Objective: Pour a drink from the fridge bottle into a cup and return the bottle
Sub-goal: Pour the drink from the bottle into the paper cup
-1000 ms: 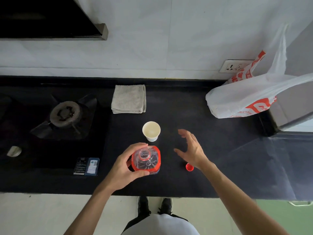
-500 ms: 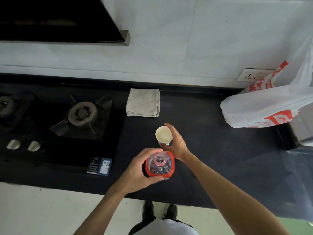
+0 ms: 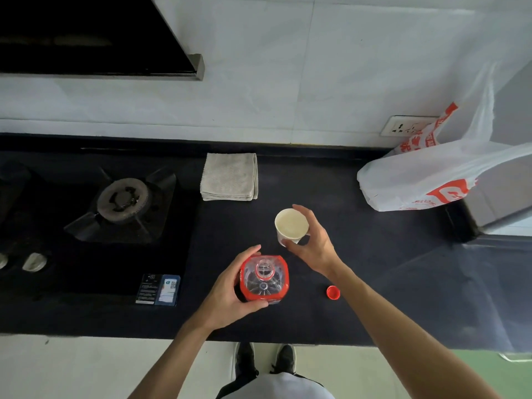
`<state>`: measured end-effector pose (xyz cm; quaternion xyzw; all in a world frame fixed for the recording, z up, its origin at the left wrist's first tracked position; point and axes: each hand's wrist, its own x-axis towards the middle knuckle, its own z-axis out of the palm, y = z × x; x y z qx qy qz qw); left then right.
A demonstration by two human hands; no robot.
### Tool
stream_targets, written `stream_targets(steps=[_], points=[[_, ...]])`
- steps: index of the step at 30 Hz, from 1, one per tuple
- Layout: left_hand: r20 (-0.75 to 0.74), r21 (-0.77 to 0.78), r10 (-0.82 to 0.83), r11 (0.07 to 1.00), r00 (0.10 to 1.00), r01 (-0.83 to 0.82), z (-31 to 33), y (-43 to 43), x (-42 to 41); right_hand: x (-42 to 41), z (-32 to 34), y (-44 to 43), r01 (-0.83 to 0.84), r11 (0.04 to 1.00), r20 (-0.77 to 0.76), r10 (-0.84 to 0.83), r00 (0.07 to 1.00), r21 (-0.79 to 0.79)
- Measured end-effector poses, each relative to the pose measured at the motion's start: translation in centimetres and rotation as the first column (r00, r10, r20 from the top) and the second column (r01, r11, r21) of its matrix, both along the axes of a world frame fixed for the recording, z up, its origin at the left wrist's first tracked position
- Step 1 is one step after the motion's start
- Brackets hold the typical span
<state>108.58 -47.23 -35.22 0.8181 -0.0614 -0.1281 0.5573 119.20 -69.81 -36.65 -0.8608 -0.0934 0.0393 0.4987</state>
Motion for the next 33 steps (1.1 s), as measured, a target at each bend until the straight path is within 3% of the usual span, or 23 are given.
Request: stream_targets(steps=[15, 30, 33], points=[[0.22, -0.04, 0.035, 0.999, 0.975, -0.027, 2.9, -3.0, 3.6, -4.4, 4.9, -5.2, 0.22, 0.95, -0.006, -0.224, 0.975, 0.22], [0.446, -0.071, -0.046, 0.994, 0.894, 0.087, 19.7, -4.5, 14.4, 1.4, 19.6, -9.2, 0.081, 0.962, 0.203, -0.137, 0.969, 0.262], [0.483, -0.002, -0.09, 0.995, 0.871, 0.104, 23.4, -4.5, 16.1, 2.6, 22.2, -9.9, 0.032, 0.962, 0.22, -0.094, 0.971, 0.27]])
